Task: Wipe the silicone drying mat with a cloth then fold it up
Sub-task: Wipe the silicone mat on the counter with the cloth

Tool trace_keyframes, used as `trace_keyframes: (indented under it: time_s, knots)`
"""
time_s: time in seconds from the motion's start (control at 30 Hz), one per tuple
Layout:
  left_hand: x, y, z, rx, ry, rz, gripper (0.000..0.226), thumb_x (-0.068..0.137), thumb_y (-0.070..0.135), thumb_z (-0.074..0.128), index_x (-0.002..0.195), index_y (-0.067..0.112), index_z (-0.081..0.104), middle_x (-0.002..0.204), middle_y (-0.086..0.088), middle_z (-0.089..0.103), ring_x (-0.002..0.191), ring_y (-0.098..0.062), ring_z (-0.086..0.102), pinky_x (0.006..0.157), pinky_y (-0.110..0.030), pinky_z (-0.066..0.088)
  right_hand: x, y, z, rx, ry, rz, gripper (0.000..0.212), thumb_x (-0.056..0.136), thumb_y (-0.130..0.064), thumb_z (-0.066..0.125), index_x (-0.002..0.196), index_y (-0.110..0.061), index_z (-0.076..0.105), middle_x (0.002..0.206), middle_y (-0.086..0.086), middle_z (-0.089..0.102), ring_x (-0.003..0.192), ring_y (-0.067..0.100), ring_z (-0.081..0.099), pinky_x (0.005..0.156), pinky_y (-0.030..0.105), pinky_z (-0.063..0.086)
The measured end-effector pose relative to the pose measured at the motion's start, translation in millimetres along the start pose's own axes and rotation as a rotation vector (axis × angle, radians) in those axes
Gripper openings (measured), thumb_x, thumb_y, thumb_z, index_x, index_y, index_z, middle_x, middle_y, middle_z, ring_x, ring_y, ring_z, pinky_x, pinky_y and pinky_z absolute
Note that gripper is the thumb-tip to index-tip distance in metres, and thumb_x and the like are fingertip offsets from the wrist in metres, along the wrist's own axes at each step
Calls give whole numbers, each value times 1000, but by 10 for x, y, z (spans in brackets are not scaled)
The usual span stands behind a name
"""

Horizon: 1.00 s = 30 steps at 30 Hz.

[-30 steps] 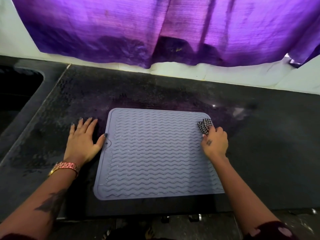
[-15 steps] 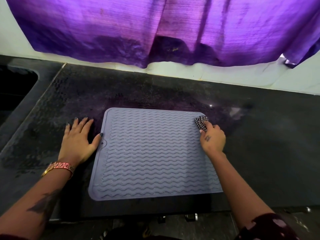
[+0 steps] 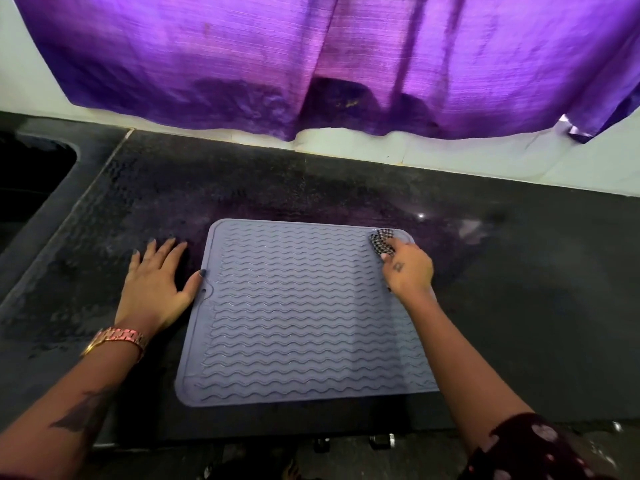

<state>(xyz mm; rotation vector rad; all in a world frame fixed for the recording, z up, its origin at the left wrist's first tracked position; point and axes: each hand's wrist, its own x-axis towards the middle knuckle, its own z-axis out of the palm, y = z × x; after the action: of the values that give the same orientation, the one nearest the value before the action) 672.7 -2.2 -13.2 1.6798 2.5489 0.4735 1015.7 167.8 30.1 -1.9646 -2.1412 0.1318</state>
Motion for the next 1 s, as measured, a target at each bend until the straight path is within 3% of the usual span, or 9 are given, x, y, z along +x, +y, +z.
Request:
trace_keyframes:
  time_s: [0.2,0.27,0.33,0.4,0.57,0.77,0.83,0.9,1.0]
  knots:
    - [-3,17,-26,-9,-9,6,91,75,68,15,143,12,37,152,-11,32,144,-30,16,118,-44,6,36,-138,-67,102,-148,-190,33,91,-21,55,124,-22,60,121,8,64,112,26,58,92,31,46]
    - [-13,19,-37,-17,0,3,92,74,69,15,143,12,38,151,-11,32,144,-30,17,118,-44,7,71,-59,-124,468,-157,-41,29,89,-20,59,118,-23,64,119,5,65,110,22,59,94,29,45]
    - [-29,16,-42,-24,12,-5,93,74,70,16,142,11,38,151,-11,33,144,-30,18,118,-44,7,107,67,-177,907,-3,293,26,89,-17,60,114,-22,66,112,7,68,102,23,62,92,35,50]
    - [-34,19,-46,-29,15,-9,93,74,71,16,142,11,39,151,-11,33,144,-30,17,118,-43,7,176,261,-229,1084,113,519,24,90,-16,57,112,-19,65,112,11,67,98,25,63,90,41,52]
    - [-19,4,-30,-25,13,-6,93,74,71,16,142,11,39,151,-11,33,144,-30,18,118,-44,7,228,572,-165,1061,-14,601,44,69,-39,79,100,-15,60,97,6,66,87,21,64,77,35,54]
    - [-1,3,-11,-9,9,-5,92,75,71,16,142,12,39,150,-11,34,143,-30,19,118,-45,8,100,477,35,363,18,376,47,76,-34,73,116,-15,60,114,13,64,106,31,58,89,33,45]
    - [1,3,-11,-4,3,-3,92,75,71,16,142,12,40,150,-11,34,143,-31,19,118,-45,9,135,429,46,433,-44,355,45,74,-32,74,115,-17,62,110,9,66,102,28,61,86,30,46]
    - [-2,4,-15,-10,10,-1,92,75,70,16,141,11,41,150,-12,35,143,-32,20,117,-46,9,194,407,25,819,-134,446,41,73,-25,77,110,-14,65,108,7,67,99,27,64,85,31,51]
    - [-15,17,-25,-20,24,-7,91,75,70,18,140,10,42,149,-13,36,142,-32,21,117,-46,10,326,477,-27,1161,35,614,27,77,-17,74,102,-14,64,102,9,68,94,26,65,71,30,54]
